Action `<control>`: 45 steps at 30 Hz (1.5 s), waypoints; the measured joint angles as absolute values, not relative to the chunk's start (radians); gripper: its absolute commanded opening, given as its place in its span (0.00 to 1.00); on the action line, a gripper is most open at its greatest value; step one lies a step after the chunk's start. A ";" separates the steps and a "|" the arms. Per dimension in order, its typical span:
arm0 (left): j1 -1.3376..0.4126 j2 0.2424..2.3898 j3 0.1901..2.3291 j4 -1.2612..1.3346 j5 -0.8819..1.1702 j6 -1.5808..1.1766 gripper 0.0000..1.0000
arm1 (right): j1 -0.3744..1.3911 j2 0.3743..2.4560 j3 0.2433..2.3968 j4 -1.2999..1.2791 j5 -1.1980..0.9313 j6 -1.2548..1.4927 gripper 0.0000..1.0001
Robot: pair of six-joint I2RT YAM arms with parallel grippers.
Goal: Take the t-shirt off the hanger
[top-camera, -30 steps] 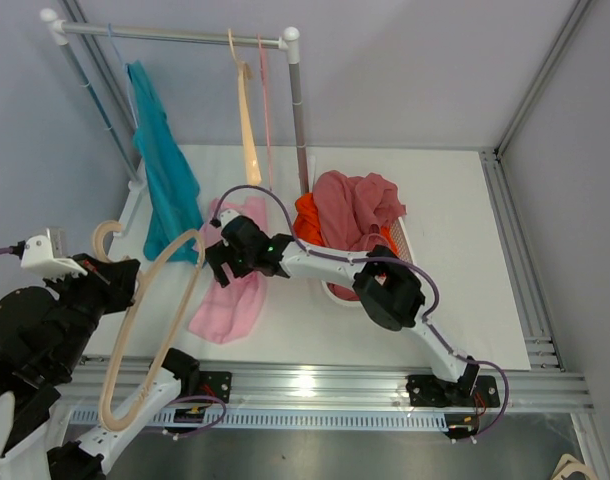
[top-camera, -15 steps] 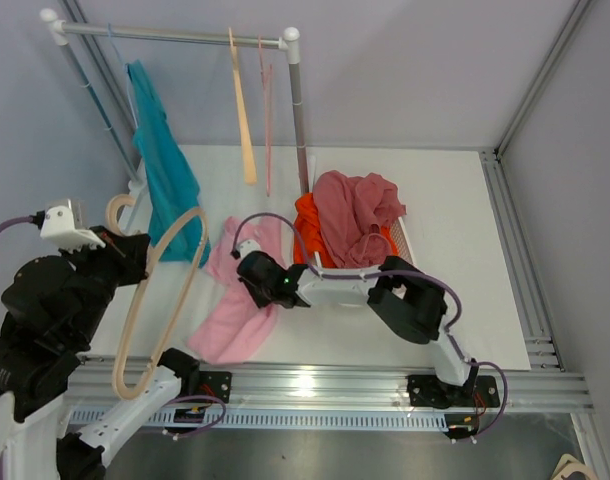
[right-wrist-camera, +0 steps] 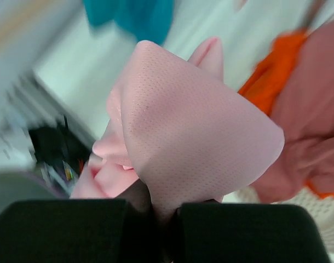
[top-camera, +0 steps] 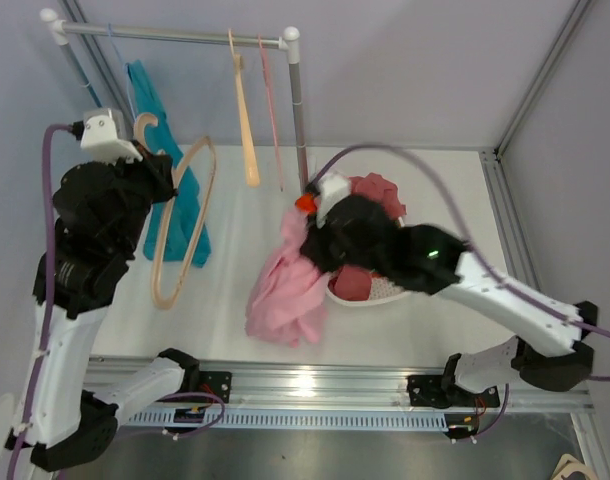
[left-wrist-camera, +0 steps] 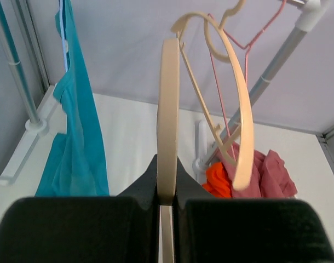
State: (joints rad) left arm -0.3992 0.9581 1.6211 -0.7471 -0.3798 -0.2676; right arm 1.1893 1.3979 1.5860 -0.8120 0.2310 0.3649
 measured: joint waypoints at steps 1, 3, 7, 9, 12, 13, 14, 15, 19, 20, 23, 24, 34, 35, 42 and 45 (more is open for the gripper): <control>-0.380 0.979 1.621 -0.712 -0.369 -0.263 0.01 | 1.155 1.375 1.664 -0.833 0.257 0.360 0.00; -0.331 1.022 1.621 -0.650 -0.340 -0.260 0.01 | 1.078 1.340 1.790 -0.860 0.301 0.340 0.00; -0.268 1.106 1.628 -0.546 -0.292 -0.244 0.01 | 0.899 1.305 1.890 -0.906 0.310 0.299 0.00; -0.252 1.148 1.643 -0.510 -0.273 -0.229 0.01 | 0.828 1.313 1.882 -0.915 0.297 0.283 0.00; -0.226 1.219 1.684 -0.455 -0.244 -0.199 0.01 | 0.733 1.339 1.744 -0.864 0.245 0.267 0.00; -0.218 1.241 1.698 -0.438 -0.234 -0.191 0.01 | 0.703 1.349 1.679 -0.846 0.219 0.265 0.00; -0.208 1.267 1.719 -0.428 -0.227 -0.181 0.01 | 0.667 1.378 1.604 -0.820 0.188 0.263 0.00; -0.200 1.291 1.742 -0.425 -0.220 -0.173 0.01 | 0.636 1.411 1.535 -0.788 0.162 0.262 0.00; -0.170 1.372 1.811 -0.374 -0.187 -0.153 0.01 | 0.537 1.615 1.303 -0.684 0.096 0.273 0.00; -0.166 1.386 1.820 -0.360 -0.179 -0.146 0.01 | 0.522 1.675 1.261 -0.667 0.090 0.282 0.00; -0.158 1.431 1.856 -0.333 -0.154 -0.131 0.01 | 0.510 1.807 1.198 -0.622 0.088 0.307 0.05; -0.154 1.451 1.880 -0.329 -0.143 -0.129 0.01 | 0.508 1.808 1.201 -0.621 0.088 0.311 0.09; -0.131 1.693 2.145 -0.309 -0.048 -0.130 0.01 | 0.507 1.672 1.095 -0.554 0.098 0.340 0.93; -0.131 1.715 2.164 -0.310 -0.044 -0.130 0.01 | 0.508 1.655 1.092 -0.560 0.096 0.340 0.93; -0.131 1.809 2.232 -0.316 0.001 -0.130 0.01 | 0.513 1.339 1.132 -0.614 0.070 0.334 0.95; -0.131 1.829 2.236 -0.319 0.016 -0.131 0.01 | 0.513 1.235 1.191 -0.615 0.045 0.320 0.96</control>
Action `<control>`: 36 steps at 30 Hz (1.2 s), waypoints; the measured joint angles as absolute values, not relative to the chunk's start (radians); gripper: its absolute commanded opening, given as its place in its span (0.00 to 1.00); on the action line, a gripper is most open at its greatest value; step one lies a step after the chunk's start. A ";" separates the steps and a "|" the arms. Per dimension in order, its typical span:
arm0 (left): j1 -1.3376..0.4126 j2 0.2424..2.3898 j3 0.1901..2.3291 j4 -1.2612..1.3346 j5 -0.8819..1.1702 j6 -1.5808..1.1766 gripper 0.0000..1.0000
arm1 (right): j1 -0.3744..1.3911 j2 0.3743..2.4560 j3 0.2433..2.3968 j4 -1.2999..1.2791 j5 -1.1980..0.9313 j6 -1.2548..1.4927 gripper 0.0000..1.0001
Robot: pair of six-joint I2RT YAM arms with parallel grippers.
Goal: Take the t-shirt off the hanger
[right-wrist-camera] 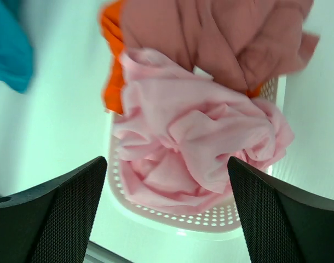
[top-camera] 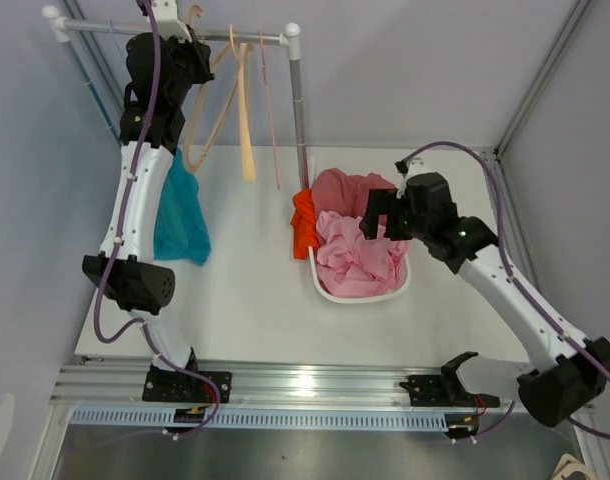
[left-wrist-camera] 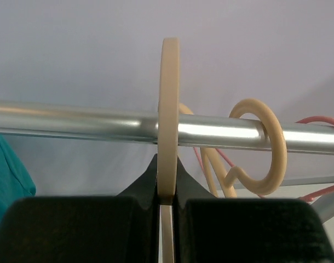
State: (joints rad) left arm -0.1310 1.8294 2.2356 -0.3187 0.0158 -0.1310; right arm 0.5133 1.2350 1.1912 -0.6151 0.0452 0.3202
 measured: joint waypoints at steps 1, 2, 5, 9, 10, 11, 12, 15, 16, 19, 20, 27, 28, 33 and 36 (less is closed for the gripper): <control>-0.131 1.835 2.236 -0.323 0.022 -0.131 0.01 | 0.513 1.205 1.206 -0.615 0.035 0.317 0.97; -0.131 1.840 2.236 -0.324 0.026 -0.131 0.01 | 0.514 1.176 1.217 -0.614 0.024 0.313 0.97; -0.134 1.853 2.234 -0.325 0.030 -0.131 0.04 | 0.514 1.111 1.242 -0.612 0.001 0.305 0.97; -0.137 1.857 2.218 -0.329 0.030 -0.133 0.48 | 0.514 1.095 1.253 -0.613 -0.012 0.295 0.97; -0.138 1.858 2.217 -0.333 0.029 -0.136 0.53 | 0.514 1.100 1.253 -0.616 -0.014 0.295 0.97; -0.139 1.857 2.214 -0.336 0.029 -0.136 0.57 | 0.514 1.105 1.253 -0.616 -0.017 0.295 0.97; -0.139 1.856 2.214 -0.340 0.028 -0.138 0.64 | 0.514 1.110 1.253 -0.616 -0.020 0.295 0.97; -0.140 1.835 2.183 -0.352 0.025 -0.136 0.74 | 0.514 1.122 1.250 -0.615 -0.031 0.295 0.97; -0.141 1.821 2.165 -0.355 0.018 -0.133 0.78 | 0.514 1.126 1.249 -0.615 -0.037 0.295 0.97; -0.142 1.724 2.045 -0.332 -0.035 -0.120 0.80 | 0.515 1.140 1.249 -0.604 -0.054 0.295 0.97; -0.142 1.684 2.003 -0.333 -0.062 -0.112 0.80 | 0.515 1.145 1.249 -0.599 -0.060 0.295 0.97; -0.138 1.428 1.850 -0.277 -0.313 -0.070 0.82 | 0.515 1.193 1.245 -0.547 -0.117 0.298 0.97; -0.136 1.406 1.844 -0.264 -0.336 -0.066 0.82 | 0.515 1.200 1.245 -0.543 -0.123 0.298 0.97; -0.104 1.392 1.875 -0.234 -0.387 -0.053 0.82 | 0.516 1.222 1.245 -0.542 -0.146 0.296 0.97; -0.031 1.460 1.928 -0.258 -0.353 -0.080 0.82 | 0.516 1.223 1.247 -0.545 -0.148 0.294 0.97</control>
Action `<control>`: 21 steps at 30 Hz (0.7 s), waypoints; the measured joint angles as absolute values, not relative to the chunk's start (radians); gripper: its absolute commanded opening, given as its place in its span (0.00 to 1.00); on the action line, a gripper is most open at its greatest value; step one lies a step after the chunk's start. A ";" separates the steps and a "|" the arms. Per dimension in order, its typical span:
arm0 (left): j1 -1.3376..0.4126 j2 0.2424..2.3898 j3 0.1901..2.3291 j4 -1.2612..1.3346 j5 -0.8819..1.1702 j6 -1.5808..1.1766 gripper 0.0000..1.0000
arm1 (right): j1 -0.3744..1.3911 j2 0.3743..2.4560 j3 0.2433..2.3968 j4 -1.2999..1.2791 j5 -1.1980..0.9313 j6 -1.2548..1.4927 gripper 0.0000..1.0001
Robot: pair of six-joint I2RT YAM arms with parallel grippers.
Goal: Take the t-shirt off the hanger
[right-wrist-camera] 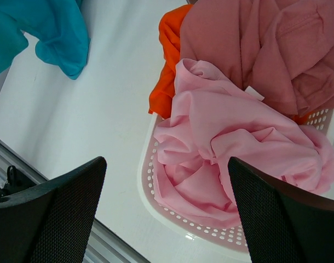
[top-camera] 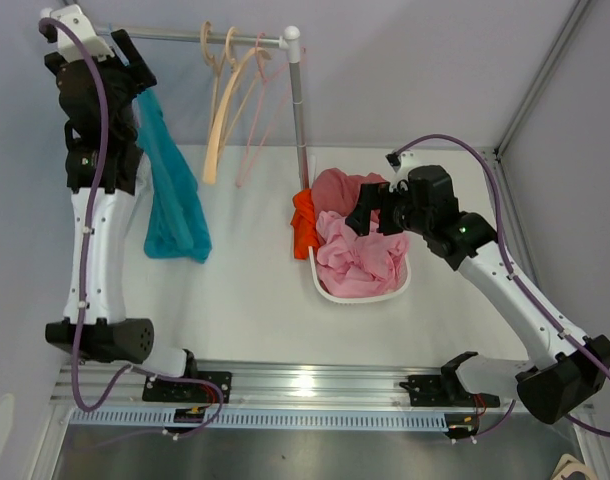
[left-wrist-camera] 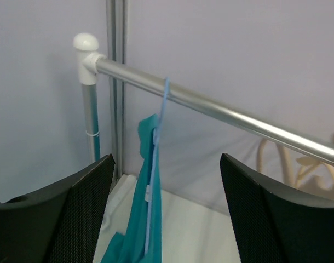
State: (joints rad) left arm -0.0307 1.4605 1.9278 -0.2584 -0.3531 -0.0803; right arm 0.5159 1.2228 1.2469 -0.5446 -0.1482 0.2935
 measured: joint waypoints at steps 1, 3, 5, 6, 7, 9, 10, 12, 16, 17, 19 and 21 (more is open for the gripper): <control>-0.001 1.491 1.954 -0.282 -0.340 -0.089 0.82 | 0.516 1.223 1.248 -0.549 -0.148 0.292 0.97; 0.045 1.575 2.023 -0.318 -0.325 -0.105 0.82 | 0.516 1.223 1.254 -0.559 -0.149 0.290 0.97; 0.074 1.655 2.085 -0.349 -0.312 -0.111 0.82 | 0.516 1.225 1.266 -0.570 -0.150 0.287 0.97; 0.082 1.687 2.107 -0.365 -0.309 -0.113 0.82 | 0.516 1.226 1.273 -0.572 -0.151 0.286 0.97; 0.086 1.719 2.128 -0.377 -0.306 -0.114 0.82 | 0.516 1.229 1.281 -0.572 -0.153 0.285 0.97; 0.091 1.773 2.165 -0.402 -0.299 -0.115 0.82 | 0.516 1.238 1.298 -0.572 -0.157 0.283 0.97; 0.093 1.798 2.182 -0.412 -0.295 -0.115 0.81 | 0.516 1.243 1.305 -0.572 -0.158 0.282 0.97; 0.094 1.850 2.236 -0.428 -0.284 -0.116 0.77 | 0.516 1.258 1.317 -0.572 -0.163 0.282 0.97; 0.100 1.941 2.340 -0.434 -0.277 -0.132 0.33 | 0.516 1.297 1.333 -0.571 -0.167 0.283 0.97; 0.102 1.958 2.358 -0.432 -0.277 -0.133 0.32 | 0.516 1.305 1.333 -0.571 -0.167 0.283 0.97; 0.107 1.974 2.369 -0.431 -0.281 -0.131 0.30 | 0.516 1.319 1.333 -0.571 -0.167 0.284 0.97; 0.109 1.981 2.369 -0.432 -0.286 -0.131 0.25 | 0.516 1.330 1.333 -0.571 -0.167 0.285 0.97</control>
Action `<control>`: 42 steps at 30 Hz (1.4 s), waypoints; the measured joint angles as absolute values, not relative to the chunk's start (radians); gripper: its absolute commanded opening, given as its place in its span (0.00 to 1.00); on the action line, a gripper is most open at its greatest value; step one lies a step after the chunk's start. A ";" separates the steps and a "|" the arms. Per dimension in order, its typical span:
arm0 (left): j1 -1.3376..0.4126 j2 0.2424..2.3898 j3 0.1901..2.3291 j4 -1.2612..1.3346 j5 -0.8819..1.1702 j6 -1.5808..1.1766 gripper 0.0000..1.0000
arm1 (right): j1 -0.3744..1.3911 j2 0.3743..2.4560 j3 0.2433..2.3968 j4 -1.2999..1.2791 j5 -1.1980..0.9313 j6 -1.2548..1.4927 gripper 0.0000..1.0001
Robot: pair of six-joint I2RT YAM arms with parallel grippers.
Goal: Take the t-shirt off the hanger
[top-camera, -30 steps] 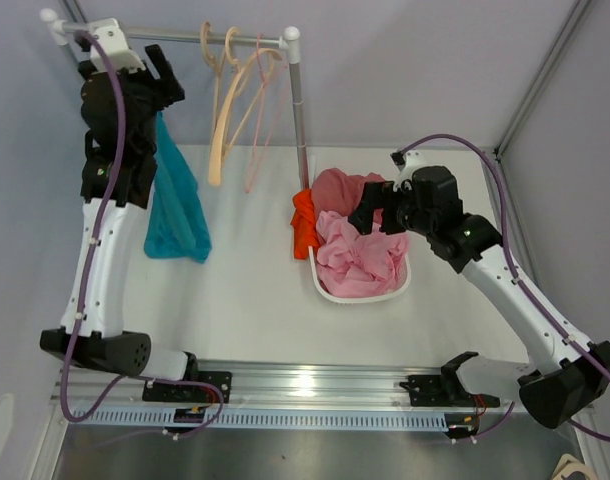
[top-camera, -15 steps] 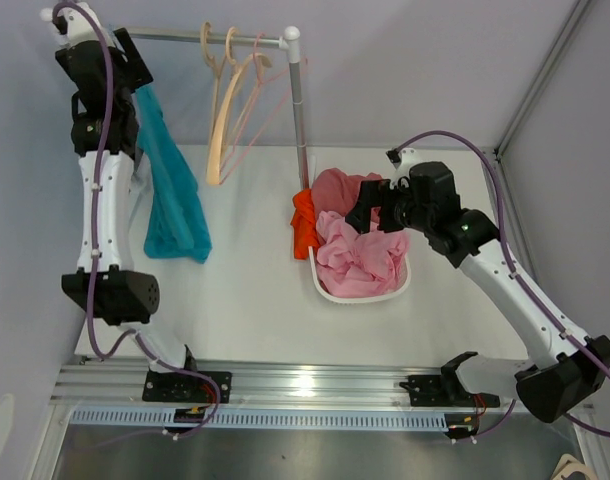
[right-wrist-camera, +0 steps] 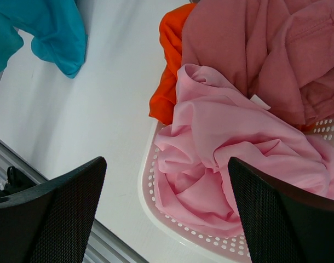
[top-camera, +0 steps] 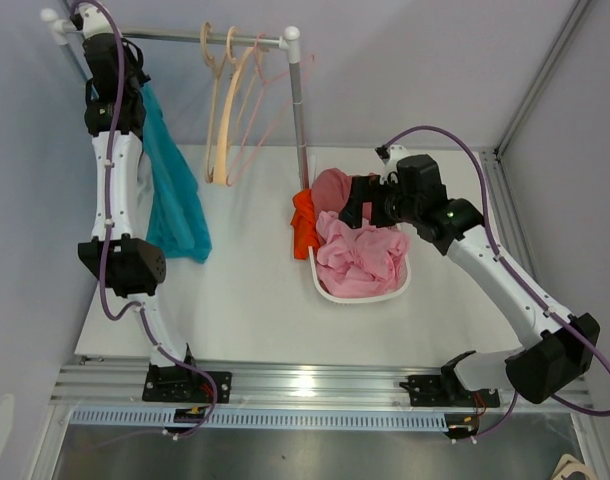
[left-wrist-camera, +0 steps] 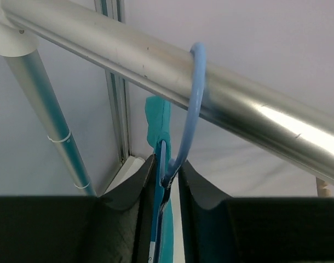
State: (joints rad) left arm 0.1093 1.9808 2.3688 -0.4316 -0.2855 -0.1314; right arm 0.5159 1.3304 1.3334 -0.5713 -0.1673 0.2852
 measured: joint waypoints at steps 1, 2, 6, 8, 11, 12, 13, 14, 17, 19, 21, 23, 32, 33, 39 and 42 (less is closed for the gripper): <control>0.110 1.983 2.369 -0.430 -0.287 -0.131 0.24 | 0.516 1.333 1.333 -0.571 -0.168 0.287 0.97; 0.111 1.984 2.369 -0.430 -0.288 -0.131 0.24 | 0.516 1.335 1.333 -0.571 -0.168 0.288 0.97; 0.113 1.985 2.369 -0.425 -0.293 -0.129 0.01 | 0.516 1.335 1.335 -0.571 -0.171 0.292 0.97; 0.114 1.985 2.369 -0.425 -0.292 -0.130 0.01 | 0.516 1.335 1.335 -0.571 -0.171 0.295 0.97; 0.114 1.985 2.369 -0.425 -0.284 -0.133 0.01 | 0.516 1.335 1.336 -0.571 -0.174 0.295 0.97; 0.114 1.985 2.369 -0.425 -0.284 -0.133 0.01 | 0.516 1.335 1.336 -0.571 -0.174 0.295 0.97; 0.112 1.984 2.369 -0.425 -0.285 -0.132 0.01 | 0.516 1.335 1.336 -0.571 -0.175 0.295 0.97; 0.107 1.984 2.368 -0.425 -0.289 -0.131 0.01 | 0.516 1.335 1.336 -0.571 -0.175 0.295 0.97; 0.085 1.974 2.358 -0.424 -0.321 -0.119 0.01 | 0.516 1.334 1.336 -0.572 -0.179 0.295 0.97; 0.056 1.956 2.337 -0.423 -0.339 -0.103 0.01 | 0.516 1.332 1.336 -0.573 -0.184 0.295 0.97; 0.016 1.925 2.308 -0.418 -0.364 -0.084 0.01 | 0.516 1.329 1.336 -0.574 -0.189 0.295 0.97; -0.029 1.880 2.266 -0.400 -0.379 -0.066 0.01 | 0.519 1.322 1.336 -0.576 -0.192 0.295 0.97; -0.075 1.644 2.138 -0.299 -0.378 -0.033 0.01 | 0.591 1.248 1.329 -0.602 -0.179 0.310 0.97; -0.073 1.604 2.096 -0.283 -0.377 -0.034 0.01 | 0.594 1.235 1.324 -0.602 -0.177 0.314 0.97; -0.072 1.536 2.150 -0.363 -0.382 -0.057 0.01 | 0.608 1.175 1.299 -0.611 -0.163 0.323 0.97; -0.085 1.531 2.174 -0.442 -0.421 -0.094 0.01 | 0.627 1.167 1.295 -0.609 -0.165 0.322 0.98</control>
